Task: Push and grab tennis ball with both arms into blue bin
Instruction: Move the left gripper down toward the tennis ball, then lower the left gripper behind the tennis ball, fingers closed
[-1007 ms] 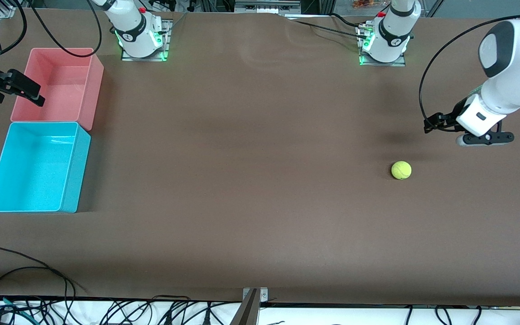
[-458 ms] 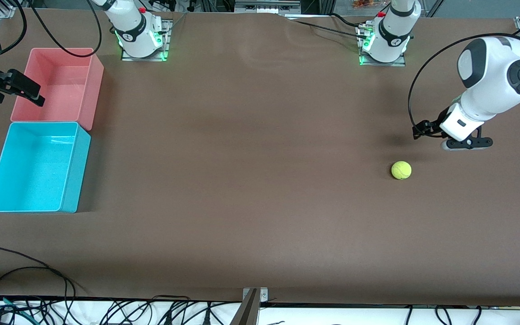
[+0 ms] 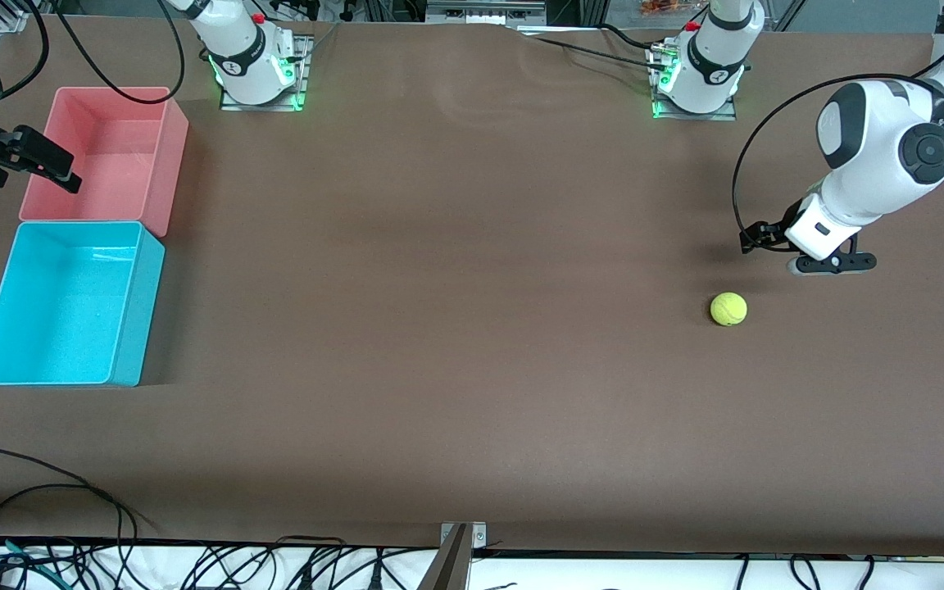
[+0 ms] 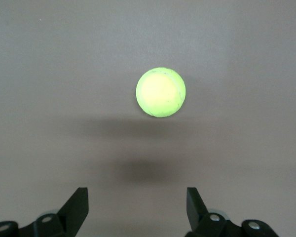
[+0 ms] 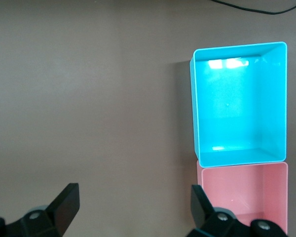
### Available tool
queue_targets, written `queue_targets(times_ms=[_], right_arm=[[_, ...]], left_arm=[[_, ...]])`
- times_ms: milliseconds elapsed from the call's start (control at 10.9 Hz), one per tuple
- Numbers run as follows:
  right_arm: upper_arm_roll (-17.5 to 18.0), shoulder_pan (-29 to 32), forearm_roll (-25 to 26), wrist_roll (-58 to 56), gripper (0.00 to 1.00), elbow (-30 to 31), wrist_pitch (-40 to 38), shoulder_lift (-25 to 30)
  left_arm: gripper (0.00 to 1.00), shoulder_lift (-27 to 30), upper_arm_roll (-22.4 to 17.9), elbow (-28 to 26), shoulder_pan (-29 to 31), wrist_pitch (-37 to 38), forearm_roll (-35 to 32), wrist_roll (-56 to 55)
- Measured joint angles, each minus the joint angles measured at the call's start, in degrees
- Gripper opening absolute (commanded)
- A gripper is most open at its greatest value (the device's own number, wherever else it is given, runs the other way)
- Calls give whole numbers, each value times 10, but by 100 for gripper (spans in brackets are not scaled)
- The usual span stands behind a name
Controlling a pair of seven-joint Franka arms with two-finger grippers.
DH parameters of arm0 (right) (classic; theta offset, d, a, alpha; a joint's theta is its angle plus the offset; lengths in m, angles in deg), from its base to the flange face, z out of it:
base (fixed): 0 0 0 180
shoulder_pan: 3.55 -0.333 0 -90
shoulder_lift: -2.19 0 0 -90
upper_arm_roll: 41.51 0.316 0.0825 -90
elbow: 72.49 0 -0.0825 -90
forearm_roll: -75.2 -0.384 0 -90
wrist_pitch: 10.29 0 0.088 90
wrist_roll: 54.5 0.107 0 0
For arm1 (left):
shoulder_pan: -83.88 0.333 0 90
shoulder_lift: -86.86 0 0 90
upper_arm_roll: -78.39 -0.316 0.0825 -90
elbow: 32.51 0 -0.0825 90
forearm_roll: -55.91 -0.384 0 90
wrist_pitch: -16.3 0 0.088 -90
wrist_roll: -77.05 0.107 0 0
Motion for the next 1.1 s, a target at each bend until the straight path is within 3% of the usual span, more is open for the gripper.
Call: queue_targets(times_ms=[183, 458, 549, 1098], right_arm=[[0, 0, 0, 0, 100, 0, 0, 0], [0, 0, 0, 0, 100, 0, 0, 0], [0, 0, 0, 0, 100, 0, 0, 0], [0, 0, 0, 0, 100, 0, 0, 0]], left_arm=[[59, -11, 1, -4, 0, -4, 0, 0], [7, -26, 1, -4, -1, -11, 0, 2], [0, -28, 2, -4, -2, -14, -5, 27], [0, -36, 2, -4, -2, -15, -10, 186]])
